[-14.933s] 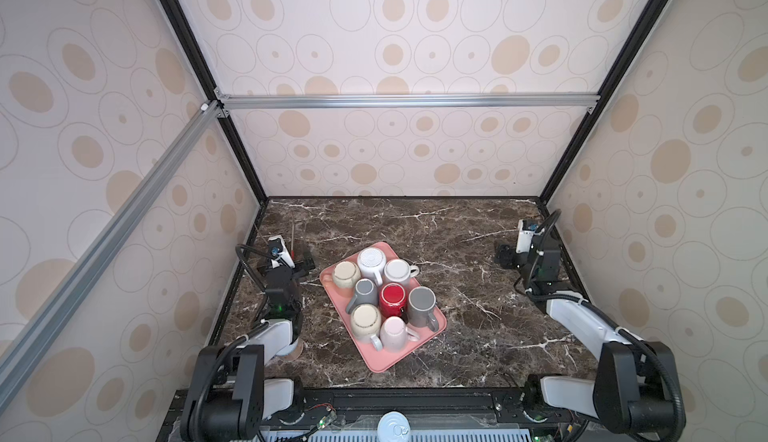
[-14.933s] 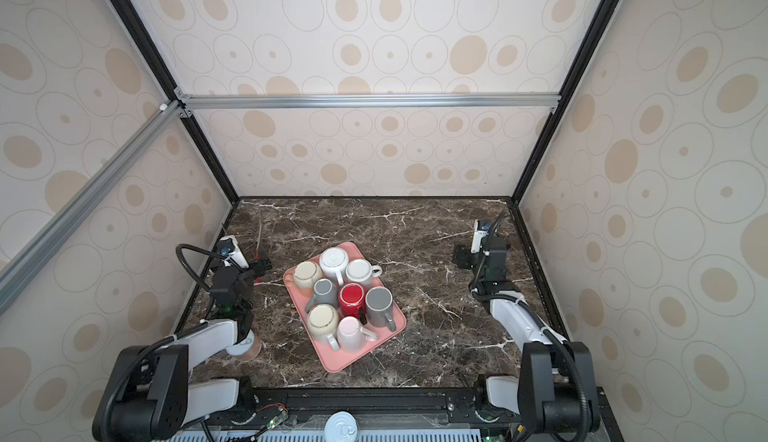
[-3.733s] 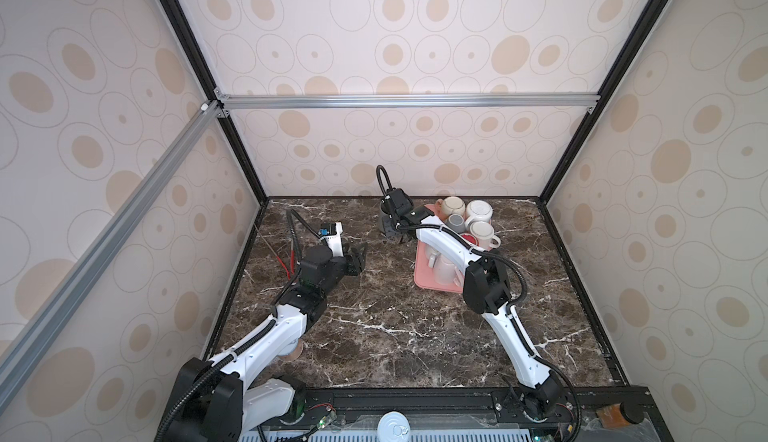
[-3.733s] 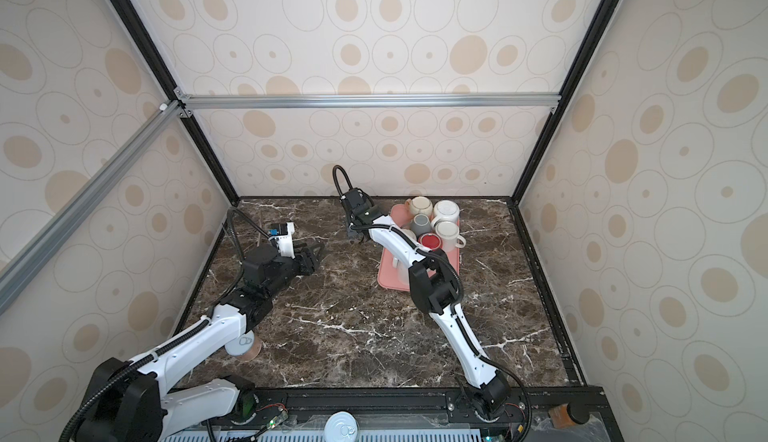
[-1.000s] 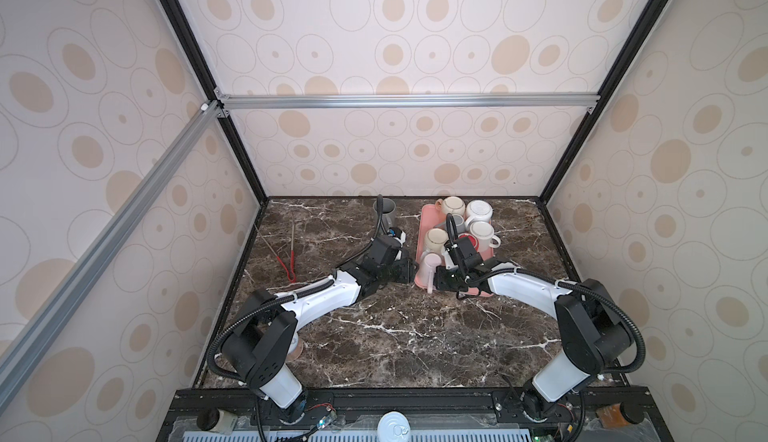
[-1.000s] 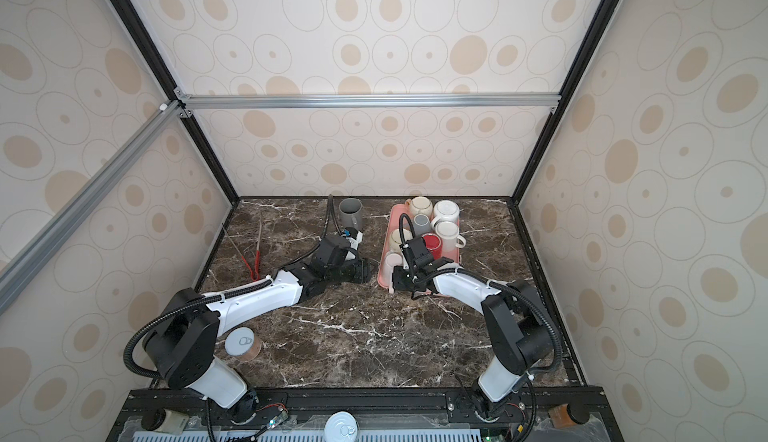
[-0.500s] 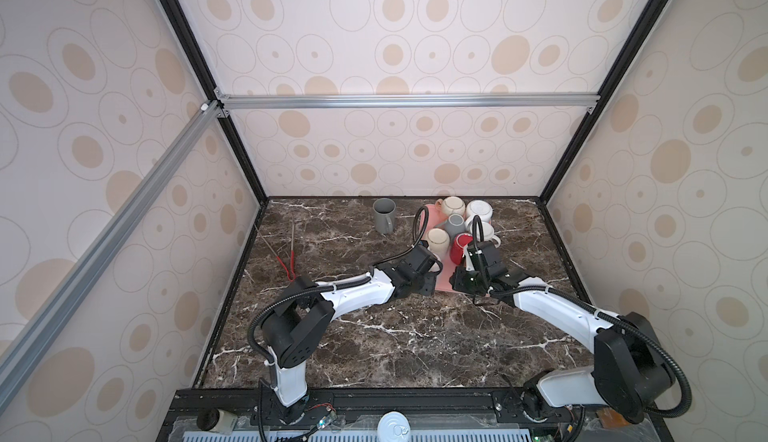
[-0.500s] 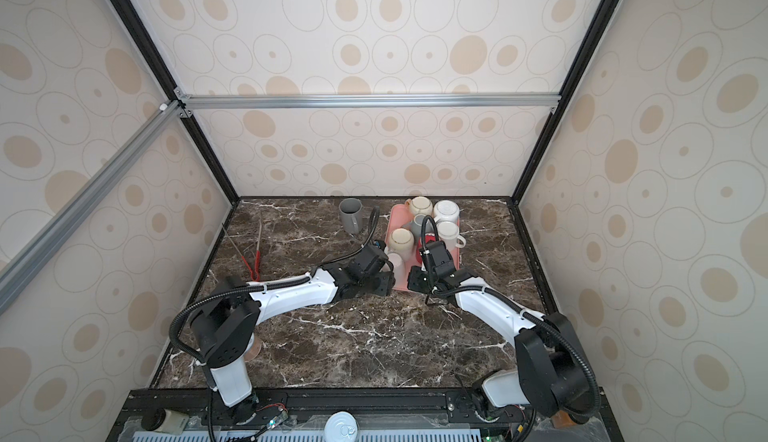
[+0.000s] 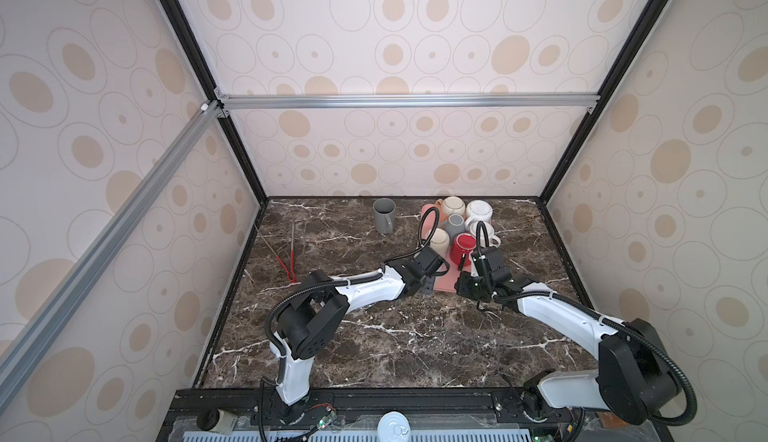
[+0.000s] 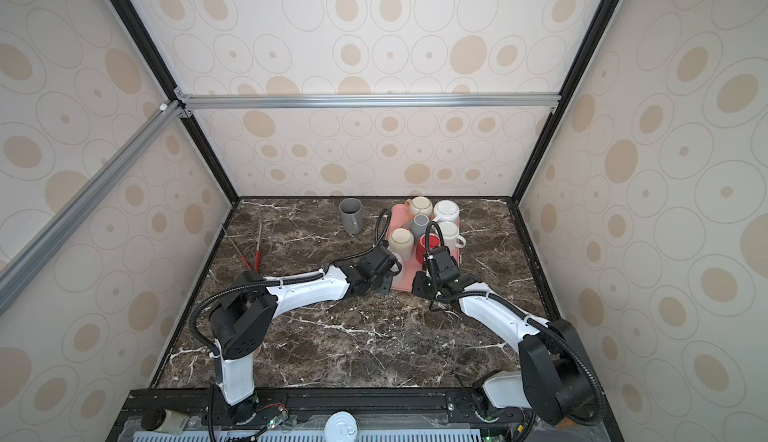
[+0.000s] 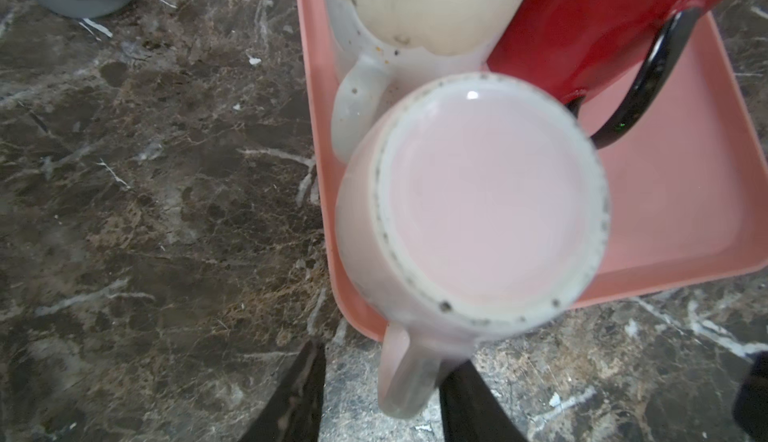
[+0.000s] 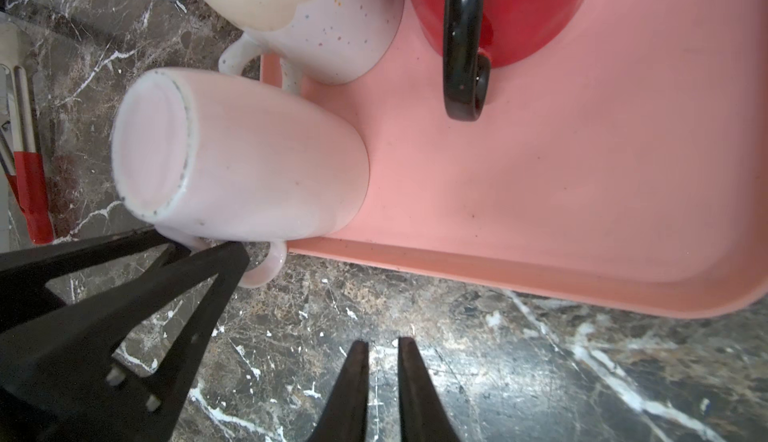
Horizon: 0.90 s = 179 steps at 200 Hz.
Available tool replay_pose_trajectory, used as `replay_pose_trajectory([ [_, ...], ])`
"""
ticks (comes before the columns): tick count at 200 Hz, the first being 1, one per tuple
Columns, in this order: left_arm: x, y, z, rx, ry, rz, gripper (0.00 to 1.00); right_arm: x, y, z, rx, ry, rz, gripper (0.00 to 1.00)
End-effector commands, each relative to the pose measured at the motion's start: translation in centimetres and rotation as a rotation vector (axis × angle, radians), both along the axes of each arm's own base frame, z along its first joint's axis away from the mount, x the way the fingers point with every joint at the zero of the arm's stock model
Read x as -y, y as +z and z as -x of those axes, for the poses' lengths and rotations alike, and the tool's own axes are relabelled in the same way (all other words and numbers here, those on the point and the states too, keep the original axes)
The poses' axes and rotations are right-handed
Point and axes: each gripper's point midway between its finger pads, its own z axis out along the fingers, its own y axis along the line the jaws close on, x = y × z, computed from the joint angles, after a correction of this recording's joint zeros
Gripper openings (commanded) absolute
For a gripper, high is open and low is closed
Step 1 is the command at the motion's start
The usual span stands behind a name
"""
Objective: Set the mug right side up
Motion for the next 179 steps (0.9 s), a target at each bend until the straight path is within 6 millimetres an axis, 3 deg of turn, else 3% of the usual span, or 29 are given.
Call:
replay_pose_trajectory([
  [1, 0.2, 0.0, -0.5, 0.036, -0.012, -0.010, 0.37, 0.3, -0.2, 0.3, -0.006, -0.015, -0.003, 0.18],
  [86, 1.1, -1.0, -0.6, 0.057, -0.075, 0.001, 0.16, 0.5, -0.4, 0.8, -0.013, -0.025, -0.006, 0.18],
  [123, 1.4, -1.4, -0.6, 0.055, -0.095, -0.008, 0.17, 0.4, -0.4, 0.8, -0.013, -0.026, -0.012, 0.18],
  [151, 1.6, -1.3, -0.5, 0.057, -0.117, 0.002, 0.00, 0.4, -0.4, 0.8, -0.016, -0.030, -0.018, 0.18],
  [179, 1.9, -0.5, -0.3, 0.067, -0.140, 0.014, 0.00, 0.4, -0.4, 0.9, -0.015, -0.035, -0.028, 0.18],
])
